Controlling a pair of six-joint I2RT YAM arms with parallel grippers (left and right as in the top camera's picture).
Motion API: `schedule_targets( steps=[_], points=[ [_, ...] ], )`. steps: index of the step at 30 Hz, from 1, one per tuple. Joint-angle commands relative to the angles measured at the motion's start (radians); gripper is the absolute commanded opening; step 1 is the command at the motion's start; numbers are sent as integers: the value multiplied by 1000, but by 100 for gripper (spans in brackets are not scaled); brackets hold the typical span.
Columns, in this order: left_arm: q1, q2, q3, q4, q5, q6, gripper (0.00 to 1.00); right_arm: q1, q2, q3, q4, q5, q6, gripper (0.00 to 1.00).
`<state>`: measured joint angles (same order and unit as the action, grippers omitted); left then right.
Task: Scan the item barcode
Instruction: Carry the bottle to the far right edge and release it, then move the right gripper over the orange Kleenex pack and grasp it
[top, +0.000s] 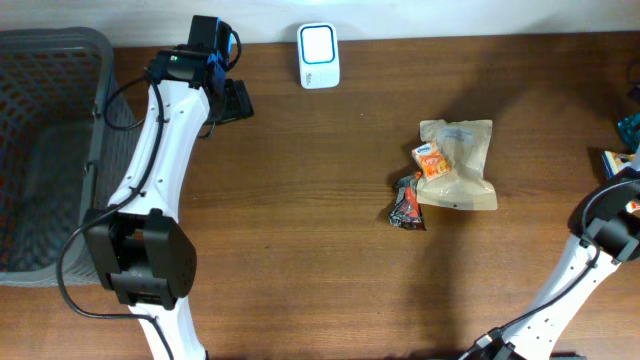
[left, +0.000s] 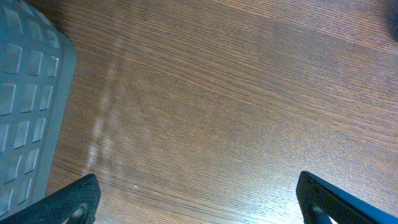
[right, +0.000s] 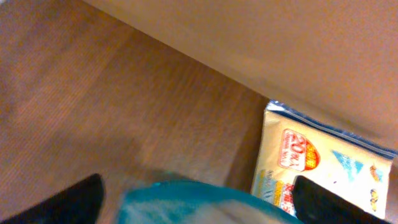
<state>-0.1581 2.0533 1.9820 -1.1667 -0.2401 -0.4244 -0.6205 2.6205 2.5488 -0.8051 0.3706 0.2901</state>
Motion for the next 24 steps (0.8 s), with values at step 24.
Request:
schedule_targets(
  steps=[24],
  points=[
    [-5,16,-1,-2,-3,-13,99,195,-462,33,-310,-469,5,99]
  ],
)
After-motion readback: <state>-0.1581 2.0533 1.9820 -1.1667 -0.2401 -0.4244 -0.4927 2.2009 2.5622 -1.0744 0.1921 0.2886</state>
